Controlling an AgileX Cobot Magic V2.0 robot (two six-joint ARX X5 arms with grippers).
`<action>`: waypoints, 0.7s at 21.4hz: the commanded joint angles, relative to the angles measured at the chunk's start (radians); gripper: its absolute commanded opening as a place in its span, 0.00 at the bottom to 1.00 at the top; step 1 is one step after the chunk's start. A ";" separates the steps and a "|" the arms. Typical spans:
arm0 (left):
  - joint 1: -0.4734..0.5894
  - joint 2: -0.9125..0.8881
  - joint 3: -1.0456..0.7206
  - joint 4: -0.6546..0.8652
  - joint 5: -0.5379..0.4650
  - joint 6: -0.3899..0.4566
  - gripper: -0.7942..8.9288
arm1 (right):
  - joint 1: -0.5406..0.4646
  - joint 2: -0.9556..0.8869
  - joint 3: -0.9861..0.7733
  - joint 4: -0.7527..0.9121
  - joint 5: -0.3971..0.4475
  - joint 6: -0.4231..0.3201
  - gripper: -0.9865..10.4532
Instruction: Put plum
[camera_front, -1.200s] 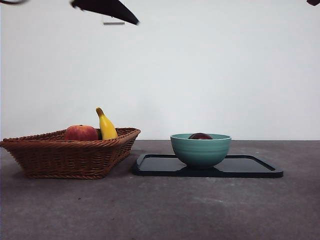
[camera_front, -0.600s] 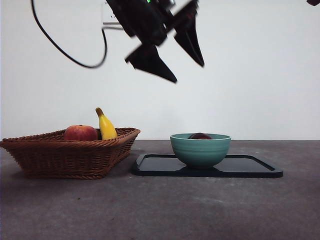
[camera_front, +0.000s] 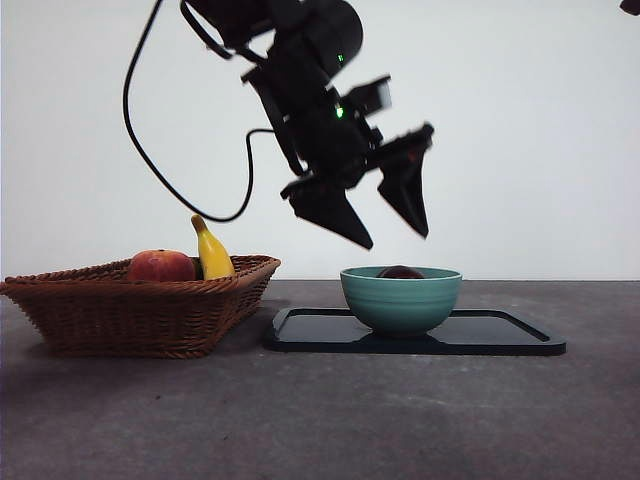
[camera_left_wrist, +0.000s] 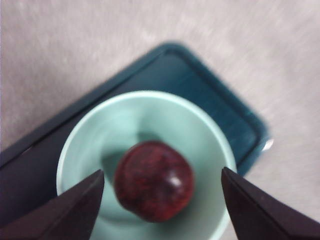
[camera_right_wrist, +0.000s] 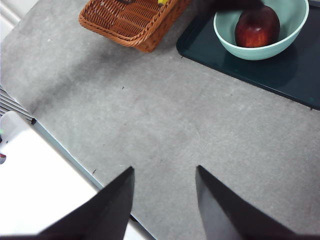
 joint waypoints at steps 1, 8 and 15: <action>-0.015 0.040 0.029 0.013 -0.012 0.051 0.46 | 0.005 0.005 0.007 0.005 -0.002 -0.009 0.26; -0.016 0.049 0.029 0.058 -0.016 0.059 0.46 | 0.005 0.005 0.007 -0.010 -0.002 -0.010 0.26; -0.023 0.051 0.029 0.056 -0.016 0.072 0.46 | 0.005 0.005 0.007 -0.010 -0.002 -0.011 0.26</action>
